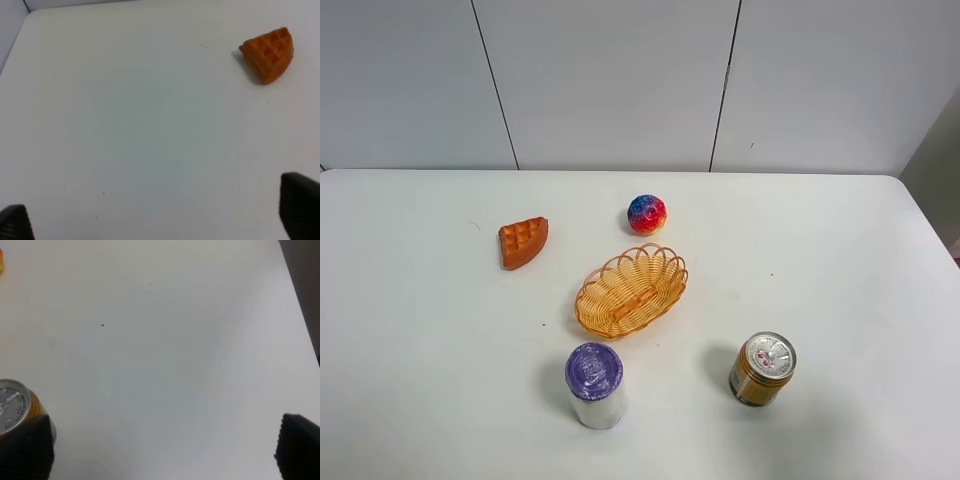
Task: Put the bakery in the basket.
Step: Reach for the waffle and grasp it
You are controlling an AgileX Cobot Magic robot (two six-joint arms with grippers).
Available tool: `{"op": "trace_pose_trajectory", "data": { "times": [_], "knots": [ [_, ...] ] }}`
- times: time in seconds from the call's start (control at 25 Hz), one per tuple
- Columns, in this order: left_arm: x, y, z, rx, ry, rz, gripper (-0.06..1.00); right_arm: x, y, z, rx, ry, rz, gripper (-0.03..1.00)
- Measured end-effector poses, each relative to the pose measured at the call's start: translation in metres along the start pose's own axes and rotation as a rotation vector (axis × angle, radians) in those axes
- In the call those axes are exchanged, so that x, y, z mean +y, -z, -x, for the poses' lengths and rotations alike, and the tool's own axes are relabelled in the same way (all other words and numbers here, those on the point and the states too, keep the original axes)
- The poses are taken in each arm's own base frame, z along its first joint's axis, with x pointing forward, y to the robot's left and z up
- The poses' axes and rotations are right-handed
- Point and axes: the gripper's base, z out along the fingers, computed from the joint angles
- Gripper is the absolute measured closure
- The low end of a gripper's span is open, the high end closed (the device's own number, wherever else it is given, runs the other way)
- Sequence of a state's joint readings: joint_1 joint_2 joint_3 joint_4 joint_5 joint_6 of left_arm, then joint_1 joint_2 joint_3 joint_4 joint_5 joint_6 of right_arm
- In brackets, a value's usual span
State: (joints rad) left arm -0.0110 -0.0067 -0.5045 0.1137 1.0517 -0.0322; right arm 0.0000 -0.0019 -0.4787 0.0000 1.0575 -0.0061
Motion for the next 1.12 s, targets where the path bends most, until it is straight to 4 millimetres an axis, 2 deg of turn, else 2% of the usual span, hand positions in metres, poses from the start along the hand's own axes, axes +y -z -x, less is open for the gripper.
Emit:
{"op": "trace_pose_trajectory", "data": {
  "times": [0.88, 1.0, 1.12],
  "knots": [
    [0.000, 0.001, 0.002, -0.017, 0.000, 0.000, -0.05, 0.000, 0.000, 0.000, 0.000, 0.000, 0.000, 0.09],
    [0.001, 0.005, 0.023, -0.082, 0.006, -0.003, -0.05, 0.000, 0.000, 0.000, 0.000, 0.000, 0.000, 0.09],
    [0.000, 0.000, 0.060, -0.120, 0.028, -0.013, -0.05, 0.000, 0.000, 0.000, 0.000, 0.000, 0.000, 0.09]
  ]
}}
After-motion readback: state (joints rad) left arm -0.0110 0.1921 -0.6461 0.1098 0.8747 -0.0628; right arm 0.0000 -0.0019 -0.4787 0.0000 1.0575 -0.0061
